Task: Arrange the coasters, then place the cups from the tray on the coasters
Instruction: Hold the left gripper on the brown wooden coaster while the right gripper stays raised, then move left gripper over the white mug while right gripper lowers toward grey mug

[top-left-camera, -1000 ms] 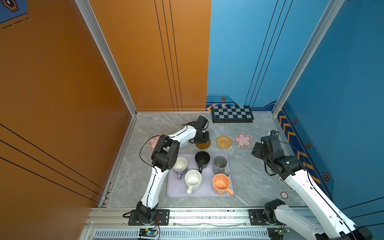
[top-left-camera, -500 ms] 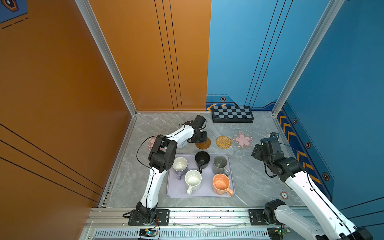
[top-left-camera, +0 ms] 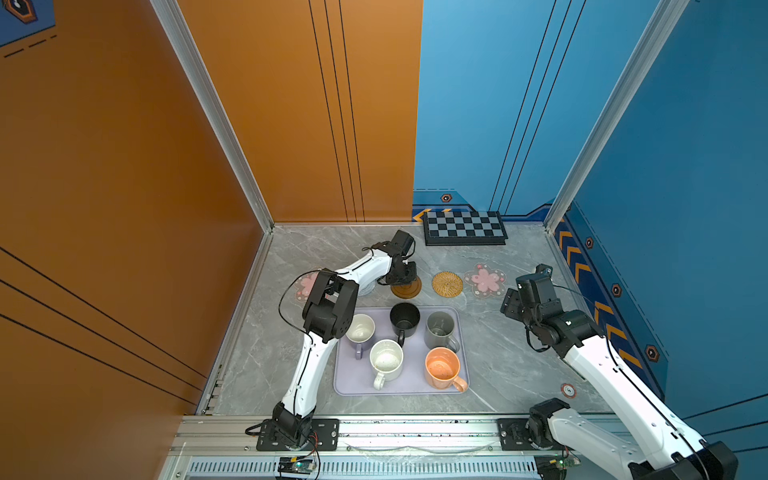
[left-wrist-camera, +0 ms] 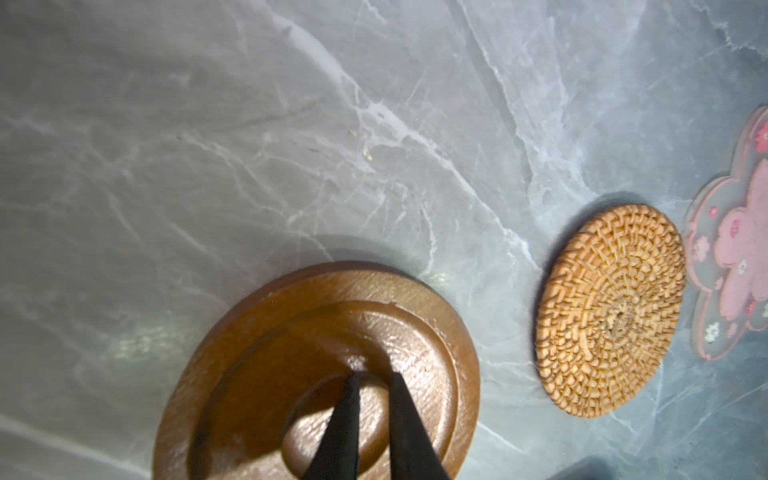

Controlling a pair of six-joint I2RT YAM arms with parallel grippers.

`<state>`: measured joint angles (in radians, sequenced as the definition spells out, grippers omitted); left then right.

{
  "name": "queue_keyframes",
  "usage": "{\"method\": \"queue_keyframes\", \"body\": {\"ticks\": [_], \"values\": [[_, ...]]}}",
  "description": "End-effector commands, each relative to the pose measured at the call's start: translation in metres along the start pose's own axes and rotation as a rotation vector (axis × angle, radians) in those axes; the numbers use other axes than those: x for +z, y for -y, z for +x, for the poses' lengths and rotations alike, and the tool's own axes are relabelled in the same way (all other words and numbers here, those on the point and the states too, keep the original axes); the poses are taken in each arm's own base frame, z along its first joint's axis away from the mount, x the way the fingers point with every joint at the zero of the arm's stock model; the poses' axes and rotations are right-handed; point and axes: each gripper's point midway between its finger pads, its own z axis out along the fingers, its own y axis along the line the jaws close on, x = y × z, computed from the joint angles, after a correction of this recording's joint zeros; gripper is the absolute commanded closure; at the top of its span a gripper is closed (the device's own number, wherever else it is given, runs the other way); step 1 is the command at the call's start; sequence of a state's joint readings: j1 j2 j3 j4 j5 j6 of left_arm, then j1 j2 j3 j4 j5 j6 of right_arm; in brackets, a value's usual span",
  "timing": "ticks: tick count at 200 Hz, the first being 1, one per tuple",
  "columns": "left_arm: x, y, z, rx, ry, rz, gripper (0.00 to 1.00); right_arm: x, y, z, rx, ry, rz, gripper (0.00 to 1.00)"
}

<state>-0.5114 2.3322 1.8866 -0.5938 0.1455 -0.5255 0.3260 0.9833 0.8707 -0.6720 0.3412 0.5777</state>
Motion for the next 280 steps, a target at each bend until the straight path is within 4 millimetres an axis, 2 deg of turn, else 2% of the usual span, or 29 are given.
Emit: {"method": "queue_keyframes", "body": {"ticks": [1, 23, 57, 114, 172, 237, 280], "values": [[0.018, -0.031, 0.006, -0.049, -0.026, -0.105, 0.83, 0.004, 0.0, 0.003, 0.017, -0.015, 0.001, 0.25], [0.02, -0.034, 0.0, -0.059, -0.01, -0.115, 0.83, 0.005, 0.0, 0.006, 0.019, -0.023, -0.004, 0.26], [0.022, -0.028, -0.002, -0.062, -0.014, -0.091, 0.83, 0.003, 0.002, 0.007, 0.026, -0.015, -0.006, 0.26], [0.013, -0.018, 0.012, -0.032, -0.037, -0.071, 0.83, 0.0, 0.002, 0.007, 0.04, -0.011, -0.019, 0.26], [0.01, -0.018, 0.038, -0.021, -0.086, -0.066, 0.83, -0.005, 0.004, 0.008, 0.06, 0.005, -0.03, 0.26], [0.006, -0.007, 0.031, -0.029, -0.075, -0.026, 0.83, -0.009, 0.007, 0.009, 0.064, 0.012, -0.029, 0.26], [0.001, -0.009, 0.042, -0.031, -0.101, -0.016, 0.83, -0.01, 0.007, 0.008, 0.066, 0.015, -0.03, 0.25]]}}
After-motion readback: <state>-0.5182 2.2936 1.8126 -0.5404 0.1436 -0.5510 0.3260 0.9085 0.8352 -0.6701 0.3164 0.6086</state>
